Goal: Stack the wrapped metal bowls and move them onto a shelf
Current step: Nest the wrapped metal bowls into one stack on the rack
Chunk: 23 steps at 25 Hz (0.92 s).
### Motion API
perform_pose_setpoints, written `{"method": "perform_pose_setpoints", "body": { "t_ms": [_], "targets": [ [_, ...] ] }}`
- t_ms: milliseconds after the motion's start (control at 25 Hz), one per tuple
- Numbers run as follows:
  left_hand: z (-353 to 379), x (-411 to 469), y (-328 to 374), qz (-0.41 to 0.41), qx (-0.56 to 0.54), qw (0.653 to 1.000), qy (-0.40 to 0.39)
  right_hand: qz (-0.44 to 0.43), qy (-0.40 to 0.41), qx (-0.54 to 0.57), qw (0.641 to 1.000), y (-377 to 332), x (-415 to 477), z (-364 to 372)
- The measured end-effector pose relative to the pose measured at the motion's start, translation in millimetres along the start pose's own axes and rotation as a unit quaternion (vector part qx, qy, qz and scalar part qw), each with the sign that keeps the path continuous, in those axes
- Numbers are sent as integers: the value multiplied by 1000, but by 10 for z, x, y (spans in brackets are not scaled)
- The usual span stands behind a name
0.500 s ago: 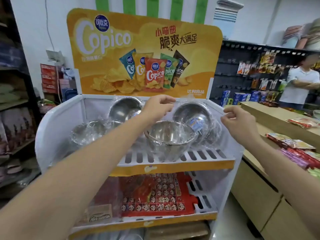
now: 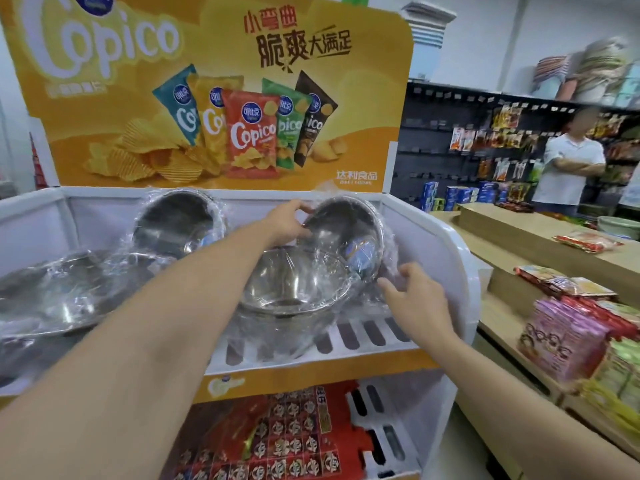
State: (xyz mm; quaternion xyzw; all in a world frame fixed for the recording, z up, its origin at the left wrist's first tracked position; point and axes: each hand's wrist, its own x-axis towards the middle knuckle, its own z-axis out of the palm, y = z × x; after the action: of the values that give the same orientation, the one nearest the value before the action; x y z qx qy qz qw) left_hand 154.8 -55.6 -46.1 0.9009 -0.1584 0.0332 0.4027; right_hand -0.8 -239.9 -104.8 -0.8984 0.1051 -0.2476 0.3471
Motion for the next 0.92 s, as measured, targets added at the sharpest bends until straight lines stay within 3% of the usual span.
{"method": "perform_pose_setpoints", "body": {
  "t_ms": [80, 200, 560, 920],
  "targets": [
    [30, 44, -87, -23, -15, 1000, -8, -2, -28, 69, 997, 7, -29, 60],
    [50, 95, -51, -17, -27, 999, 5, -7, -5, 133, 991, -5, 13, 125],
    [-182, -150, 268, 73, -136, 986, 57, -52, 72, 152, 984, -25, 212, -81],
    [-975, -571, 861, 139, -167, 963, 161, -149, 160, 172, 960, -751, 494, -675]
  ]
}}
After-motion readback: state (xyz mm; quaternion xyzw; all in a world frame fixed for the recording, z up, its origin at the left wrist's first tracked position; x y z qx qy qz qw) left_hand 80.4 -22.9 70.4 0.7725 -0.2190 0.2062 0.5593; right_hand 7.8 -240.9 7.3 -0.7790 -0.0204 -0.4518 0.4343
